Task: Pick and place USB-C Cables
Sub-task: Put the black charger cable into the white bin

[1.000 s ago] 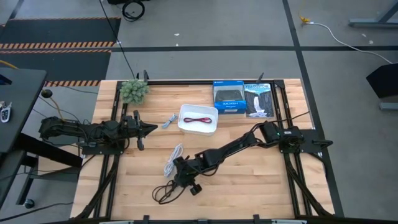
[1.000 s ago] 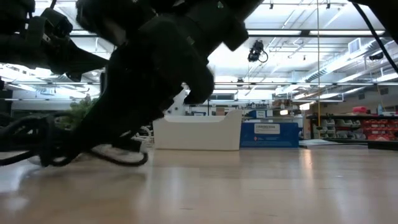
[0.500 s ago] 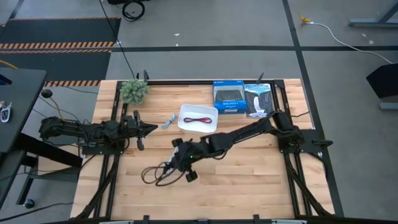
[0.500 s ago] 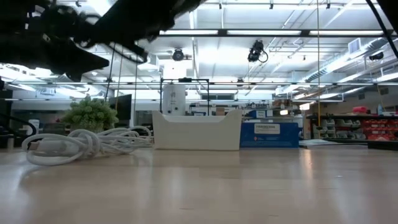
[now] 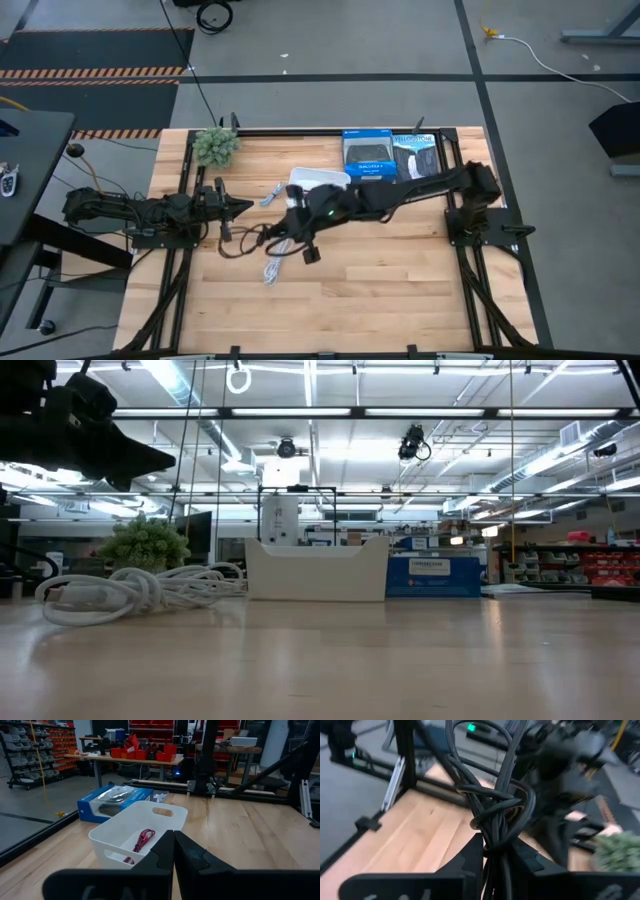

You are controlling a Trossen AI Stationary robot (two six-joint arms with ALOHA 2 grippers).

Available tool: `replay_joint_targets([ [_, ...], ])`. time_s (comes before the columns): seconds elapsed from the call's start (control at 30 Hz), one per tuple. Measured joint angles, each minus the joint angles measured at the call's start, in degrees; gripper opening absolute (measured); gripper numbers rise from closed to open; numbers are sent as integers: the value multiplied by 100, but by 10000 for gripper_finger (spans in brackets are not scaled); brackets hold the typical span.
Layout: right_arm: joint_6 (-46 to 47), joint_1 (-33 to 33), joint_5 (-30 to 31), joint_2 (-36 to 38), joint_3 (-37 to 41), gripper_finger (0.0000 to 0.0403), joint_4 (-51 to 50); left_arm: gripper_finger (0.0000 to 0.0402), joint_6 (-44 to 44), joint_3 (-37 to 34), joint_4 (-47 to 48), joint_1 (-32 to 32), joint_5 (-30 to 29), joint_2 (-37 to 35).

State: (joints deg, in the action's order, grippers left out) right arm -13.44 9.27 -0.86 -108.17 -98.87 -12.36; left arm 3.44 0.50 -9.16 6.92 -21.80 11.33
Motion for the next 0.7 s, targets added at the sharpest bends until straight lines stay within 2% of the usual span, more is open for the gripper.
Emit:
replay_joint_targets([
  [0.27, 524, -173, 13, 762, 0, 64, -4, 14, 0, 1, -1, 1, 0, 0],
  [0.43, 489, -315, 463, 1102, -2, 64, -174, 14, 0, 0, 1, 2, 0, 0],
  [0.7, 539, -674, 708, 1487, -2, 64, -577, 13, 0, 0, 1, 0, 0, 0],
])
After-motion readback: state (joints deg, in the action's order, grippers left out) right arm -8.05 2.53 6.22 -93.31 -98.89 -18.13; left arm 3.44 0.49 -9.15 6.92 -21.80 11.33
